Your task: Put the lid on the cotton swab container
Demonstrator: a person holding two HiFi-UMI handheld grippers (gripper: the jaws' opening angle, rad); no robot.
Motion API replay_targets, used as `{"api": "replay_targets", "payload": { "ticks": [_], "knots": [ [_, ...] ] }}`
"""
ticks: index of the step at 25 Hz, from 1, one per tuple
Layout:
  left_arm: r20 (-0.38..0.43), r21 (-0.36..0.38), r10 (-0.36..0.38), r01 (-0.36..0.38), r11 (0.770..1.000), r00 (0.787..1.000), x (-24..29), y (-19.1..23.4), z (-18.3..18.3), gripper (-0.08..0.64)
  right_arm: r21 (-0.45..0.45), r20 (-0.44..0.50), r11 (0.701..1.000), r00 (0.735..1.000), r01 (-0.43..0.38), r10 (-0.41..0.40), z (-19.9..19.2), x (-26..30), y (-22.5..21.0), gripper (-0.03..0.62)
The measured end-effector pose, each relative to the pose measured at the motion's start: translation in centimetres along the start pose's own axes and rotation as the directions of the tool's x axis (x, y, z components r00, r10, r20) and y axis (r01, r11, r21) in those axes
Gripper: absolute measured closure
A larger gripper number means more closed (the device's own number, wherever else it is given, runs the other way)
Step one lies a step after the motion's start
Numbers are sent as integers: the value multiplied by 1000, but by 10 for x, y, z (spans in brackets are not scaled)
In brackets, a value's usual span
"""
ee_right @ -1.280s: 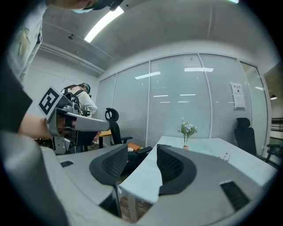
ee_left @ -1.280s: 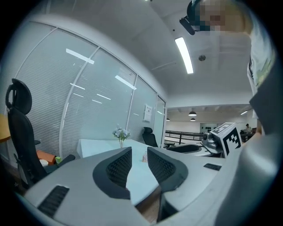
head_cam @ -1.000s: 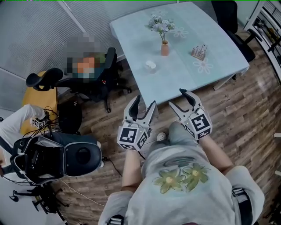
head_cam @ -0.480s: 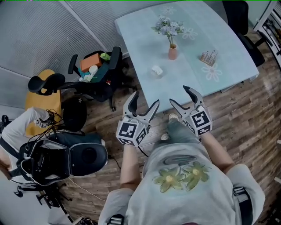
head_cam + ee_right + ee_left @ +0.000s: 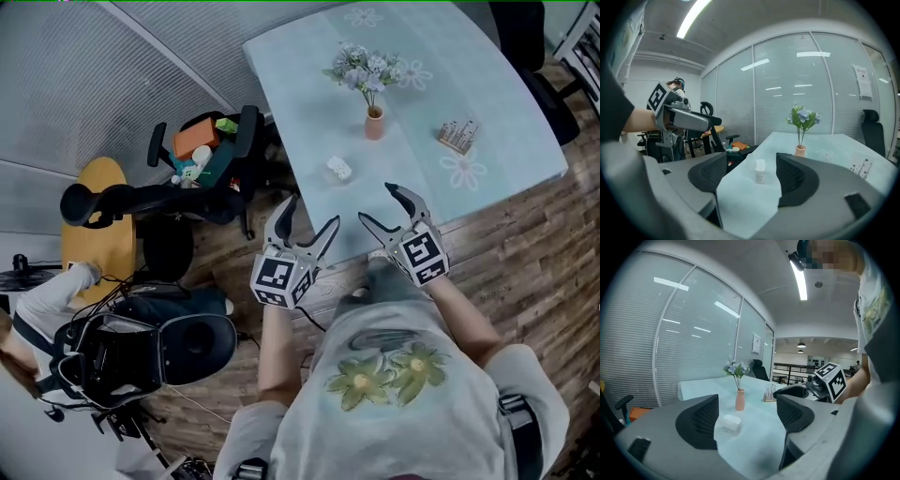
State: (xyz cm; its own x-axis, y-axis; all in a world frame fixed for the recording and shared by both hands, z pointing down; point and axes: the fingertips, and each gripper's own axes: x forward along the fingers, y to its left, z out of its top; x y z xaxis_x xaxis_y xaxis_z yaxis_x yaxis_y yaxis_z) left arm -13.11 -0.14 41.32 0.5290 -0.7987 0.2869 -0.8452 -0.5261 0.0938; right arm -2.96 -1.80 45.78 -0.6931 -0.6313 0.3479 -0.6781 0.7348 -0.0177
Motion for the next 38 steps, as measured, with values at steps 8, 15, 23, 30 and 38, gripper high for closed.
{"api": "replay_targets", "payload": {
  "ticks": [8,15,23,30,38],
  "knots": [
    [-156,51,-5,13,999,988,49,26,-37,173,-4,-78,997,994,-76,75,-32,51,-20,253],
    [-262,69,22,-4,998,965,80,48,-63,173,-29,-151,985,975,-170,164,-61,89,-28,252],
    [-371,96,-10,49,994,929,104,55,-88,173,-39,-221,975,953,-219,206,-86,123,-35,252],
    [-441,47,-46,74,996,896,117,69,-117,173,-84,-276,963,934,-257,225,-100,151,-33,252],
    [-467,43,-83,116,992,880,130,78,-130,173,-120,-330,950,914,-289,237,-114,169,-31,273]
  ]
}}
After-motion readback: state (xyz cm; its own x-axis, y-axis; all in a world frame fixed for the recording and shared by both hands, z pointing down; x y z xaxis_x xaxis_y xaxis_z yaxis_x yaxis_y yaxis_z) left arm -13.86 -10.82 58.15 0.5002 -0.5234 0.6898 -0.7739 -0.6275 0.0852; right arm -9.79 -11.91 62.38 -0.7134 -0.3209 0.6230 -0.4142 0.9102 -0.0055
